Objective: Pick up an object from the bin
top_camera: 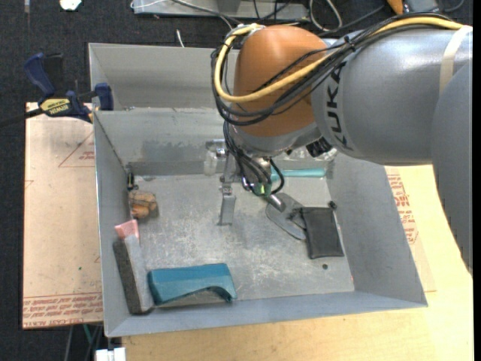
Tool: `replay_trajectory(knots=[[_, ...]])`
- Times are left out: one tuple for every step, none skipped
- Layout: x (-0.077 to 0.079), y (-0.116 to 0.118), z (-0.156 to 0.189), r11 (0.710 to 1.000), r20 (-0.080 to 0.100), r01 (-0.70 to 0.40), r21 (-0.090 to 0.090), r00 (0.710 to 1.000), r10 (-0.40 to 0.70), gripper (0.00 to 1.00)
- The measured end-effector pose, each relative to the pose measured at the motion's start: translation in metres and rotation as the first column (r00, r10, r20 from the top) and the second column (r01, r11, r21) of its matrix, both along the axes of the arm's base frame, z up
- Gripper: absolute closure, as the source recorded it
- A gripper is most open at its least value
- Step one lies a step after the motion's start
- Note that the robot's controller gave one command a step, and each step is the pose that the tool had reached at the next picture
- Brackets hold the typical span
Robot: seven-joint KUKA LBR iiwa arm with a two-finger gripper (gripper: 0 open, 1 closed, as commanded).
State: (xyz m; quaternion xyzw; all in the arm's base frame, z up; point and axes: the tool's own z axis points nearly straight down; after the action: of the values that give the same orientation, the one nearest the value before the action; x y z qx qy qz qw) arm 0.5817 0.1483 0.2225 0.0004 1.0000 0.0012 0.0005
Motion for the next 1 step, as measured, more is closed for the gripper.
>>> replay_trajectory(knots=[[0.0,0.0,0.0,1.0,0.0,0.0,0.0,1.0,0.0,0.0]])
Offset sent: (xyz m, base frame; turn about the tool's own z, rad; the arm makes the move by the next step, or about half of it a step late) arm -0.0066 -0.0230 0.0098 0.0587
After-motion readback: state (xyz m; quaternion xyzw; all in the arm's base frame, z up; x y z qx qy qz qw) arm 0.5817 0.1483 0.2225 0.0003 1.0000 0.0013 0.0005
